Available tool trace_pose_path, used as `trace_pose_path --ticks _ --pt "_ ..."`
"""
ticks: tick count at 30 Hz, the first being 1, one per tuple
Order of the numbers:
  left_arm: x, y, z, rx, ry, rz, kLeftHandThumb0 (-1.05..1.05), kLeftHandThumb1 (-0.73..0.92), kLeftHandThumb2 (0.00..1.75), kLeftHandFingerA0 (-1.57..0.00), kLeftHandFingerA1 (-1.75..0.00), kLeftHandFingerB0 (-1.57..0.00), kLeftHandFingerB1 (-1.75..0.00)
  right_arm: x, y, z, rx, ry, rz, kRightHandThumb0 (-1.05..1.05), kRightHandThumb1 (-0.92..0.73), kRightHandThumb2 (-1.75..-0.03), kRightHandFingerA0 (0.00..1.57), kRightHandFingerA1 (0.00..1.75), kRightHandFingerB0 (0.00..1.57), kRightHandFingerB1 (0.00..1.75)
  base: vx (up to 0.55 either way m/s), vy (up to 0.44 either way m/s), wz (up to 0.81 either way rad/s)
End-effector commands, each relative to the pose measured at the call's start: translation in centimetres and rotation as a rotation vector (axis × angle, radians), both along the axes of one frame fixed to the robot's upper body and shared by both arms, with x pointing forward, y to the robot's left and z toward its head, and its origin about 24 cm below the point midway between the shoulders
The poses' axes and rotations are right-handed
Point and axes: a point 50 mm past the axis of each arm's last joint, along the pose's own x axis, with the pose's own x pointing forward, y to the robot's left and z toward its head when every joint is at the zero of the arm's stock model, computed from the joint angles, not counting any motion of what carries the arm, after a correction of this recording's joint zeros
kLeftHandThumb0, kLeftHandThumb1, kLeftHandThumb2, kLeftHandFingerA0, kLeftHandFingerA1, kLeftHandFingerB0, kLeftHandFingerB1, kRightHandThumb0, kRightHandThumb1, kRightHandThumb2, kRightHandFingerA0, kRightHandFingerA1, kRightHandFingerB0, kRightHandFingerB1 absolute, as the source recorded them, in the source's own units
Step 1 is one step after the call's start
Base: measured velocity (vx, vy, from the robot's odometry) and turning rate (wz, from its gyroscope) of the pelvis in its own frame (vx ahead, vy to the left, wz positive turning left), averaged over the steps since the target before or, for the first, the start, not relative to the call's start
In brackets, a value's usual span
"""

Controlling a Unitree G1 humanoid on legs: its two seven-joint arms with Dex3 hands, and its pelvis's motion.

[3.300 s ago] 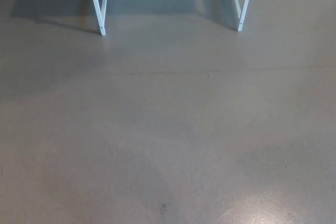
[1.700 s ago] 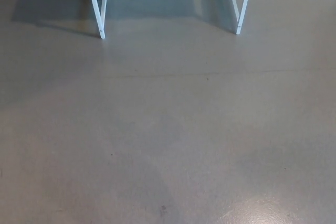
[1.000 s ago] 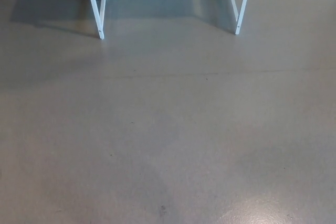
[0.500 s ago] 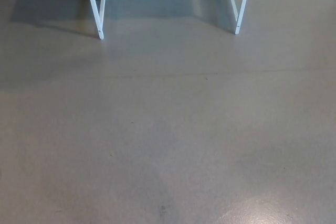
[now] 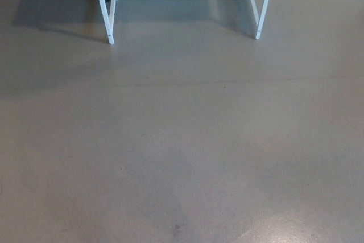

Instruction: The robot walks towards a desk on which an air pump is kept in the middle. It lifts it up and holds it with its left hand and uses its right hand to compress it by pushing its handle inwards.

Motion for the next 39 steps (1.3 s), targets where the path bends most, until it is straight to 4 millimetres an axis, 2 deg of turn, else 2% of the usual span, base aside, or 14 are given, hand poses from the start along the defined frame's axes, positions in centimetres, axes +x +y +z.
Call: trace_pose_path --ticks 1,17,33,39 --pt "0.0 0.3 0.4 0.007 -0.048 -0.006 -0.09 0.72 0.61 -0.41 -0.39 -0.34 -0.36 0.1 0.3 -0.1 -0.015 -0.032 0.012 -0.31 -0.72 -0.62 0.48 0.41 0.37 0.37 0.00 0.000 0.00" --pt "0.7 0.6 0.2 0.010 -0.055 -0.007 -0.11 0.72 0.62 -0.44 -0.40 -0.35 -0.37 0.8 0.2 0.3 -0.017 -0.046 0.019 -0.34 -0.71 -0.62 0.51 0.41 0.37 0.36 0.00 0.000 0.00" --pt "0.6 0.8 0.1 0.026 -0.042 -0.010 -0.08 0.72 0.61 -0.46 -0.40 -0.36 -0.37 1.2 0.3 0.3 -0.023 -0.056 0.028 -0.32 -0.72 -0.62 0.52 0.41 0.38 0.37 0.00 -0.002 -0.05" --pt "0.6 0.6 0.0 0.019 -0.041 -0.010 -0.13 0.72 0.61 -0.46 -0.40 -0.36 -0.37 1.5 0.0 0.2 -0.035 -0.056 0.029 -0.34 -0.72 -0.62 0.52 0.42 0.38 0.37 0.03 -0.019 0.03"
